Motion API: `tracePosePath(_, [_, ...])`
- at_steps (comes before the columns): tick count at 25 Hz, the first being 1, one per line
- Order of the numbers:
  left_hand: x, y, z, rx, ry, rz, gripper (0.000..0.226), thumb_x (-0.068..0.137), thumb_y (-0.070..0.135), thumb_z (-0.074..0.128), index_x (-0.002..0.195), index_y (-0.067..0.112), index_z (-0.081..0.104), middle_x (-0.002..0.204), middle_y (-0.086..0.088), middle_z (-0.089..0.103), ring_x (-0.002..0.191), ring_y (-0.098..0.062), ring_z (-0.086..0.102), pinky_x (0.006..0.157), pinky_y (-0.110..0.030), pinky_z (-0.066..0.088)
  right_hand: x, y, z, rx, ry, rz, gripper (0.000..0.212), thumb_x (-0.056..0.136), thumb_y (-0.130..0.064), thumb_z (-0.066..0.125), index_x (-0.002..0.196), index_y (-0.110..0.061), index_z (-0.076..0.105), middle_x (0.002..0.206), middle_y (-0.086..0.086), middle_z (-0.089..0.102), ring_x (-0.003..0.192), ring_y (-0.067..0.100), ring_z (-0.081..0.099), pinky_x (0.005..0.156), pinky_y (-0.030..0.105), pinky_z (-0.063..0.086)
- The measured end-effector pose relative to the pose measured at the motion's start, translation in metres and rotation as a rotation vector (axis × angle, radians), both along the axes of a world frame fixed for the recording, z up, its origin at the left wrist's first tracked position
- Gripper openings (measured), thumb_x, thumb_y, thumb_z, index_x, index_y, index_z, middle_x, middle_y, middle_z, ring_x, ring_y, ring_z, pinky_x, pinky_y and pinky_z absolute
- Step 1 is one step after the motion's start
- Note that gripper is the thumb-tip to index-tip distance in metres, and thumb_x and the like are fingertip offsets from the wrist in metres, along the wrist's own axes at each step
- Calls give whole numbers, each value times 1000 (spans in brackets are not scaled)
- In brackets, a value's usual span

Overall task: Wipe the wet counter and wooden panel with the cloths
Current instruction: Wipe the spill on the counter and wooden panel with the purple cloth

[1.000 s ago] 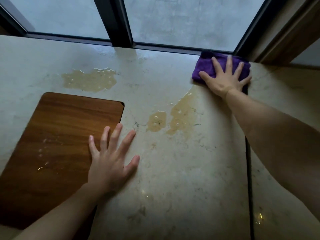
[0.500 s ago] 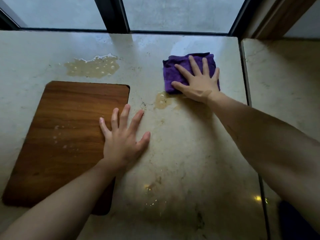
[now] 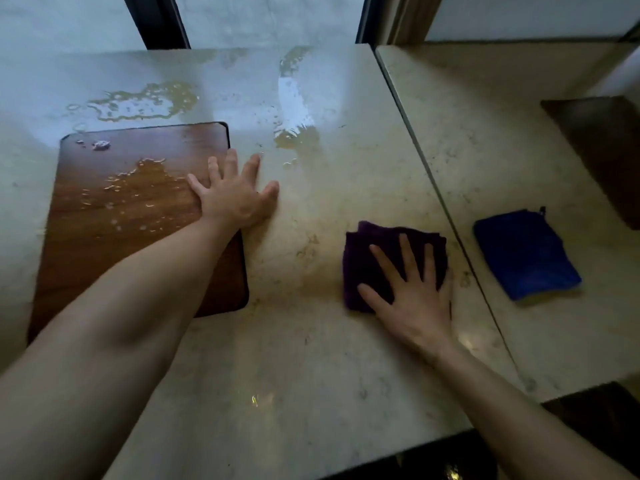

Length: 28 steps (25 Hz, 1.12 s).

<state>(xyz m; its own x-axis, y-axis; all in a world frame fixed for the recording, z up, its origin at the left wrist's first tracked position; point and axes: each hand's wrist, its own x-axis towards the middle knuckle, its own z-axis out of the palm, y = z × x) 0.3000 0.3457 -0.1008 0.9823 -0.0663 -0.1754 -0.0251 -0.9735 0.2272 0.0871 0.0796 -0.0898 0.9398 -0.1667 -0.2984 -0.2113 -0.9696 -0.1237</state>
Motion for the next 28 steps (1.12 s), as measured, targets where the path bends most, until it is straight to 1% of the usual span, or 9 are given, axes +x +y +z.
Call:
tracePosePath(3, [6,9,12,32,96,-65,74,92,73,32,155,42,10,168,-6,2,152,-41,3,112,-76,2,-91,21,2,-41,12,-193,78,76,-86,-4,145,-56,-23,161,-9,-30,148,27,-27,117,62,-9])
tracePosePath(6, [7,15,14,40,111,-107,77,91,75,34,155,40,11,168,-7,2,152,-42,4,111,-78,5,-141,61,-2,-8,30,-329,79,76,-87,-3,145,-54,-24,162,-6,-29,148,30,-26,116,63,-9])
tracePosePath(10, [10,21,17,95,83,-151,81,85,83,30,154,44,13,168,-4,8,152,-39,9,106,-82,2,-148,129,-7,1,18,-278,80,85,-82,23,155,-43,17,166,5,12,150,43,8,110,71,11])
tracePosePath(11, [10,22,16,93,81,-155,82,84,85,29,154,46,12,168,-3,8,152,-38,9,105,-83,1,-140,137,-8,-4,9,-265,82,85,-81,27,155,-39,22,165,7,16,148,45,13,108,74,14])
tracePosePath(13, [8,25,12,61,64,-157,81,82,87,28,152,49,10,167,-1,7,152,-37,6,104,-85,-1,-110,140,-10,5,-28,-264,84,84,-82,27,156,-39,21,166,7,15,148,46,13,107,76,16])
tracePosePath(15, [5,27,7,47,38,-169,80,82,87,25,152,52,8,167,0,6,152,-36,3,104,-84,-2,-72,133,-15,22,-52,-225,83,84,-84,20,156,-42,13,167,6,6,149,45,4,108,78,10])
tracePosePath(19, [1,29,-5,58,-41,-148,78,83,87,18,152,53,7,167,2,5,152,-29,4,108,-80,1,20,114,-15,39,-29,-94,84,77,-87,5,148,-50,-21,160,0,-33,144,41,-29,108,75,-11])
tracePosePath(23, [-3,26,-7,104,-68,-122,77,84,86,12,152,52,5,168,3,5,153,-27,4,111,-76,4,136,99,-13,27,-103,-90,83,80,-86,16,153,-50,-2,166,1,-15,148,42,-16,110,74,-7])
tracePosePath(28, [-2,24,-5,103,-22,-102,75,86,86,9,150,54,-12,168,7,-8,154,-26,-3,112,-75,-3,321,71,-6,45,-10,-63,84,80,-88,18,152,-52,-7,163,-2,-24,147,40,-24,108,74,-13])
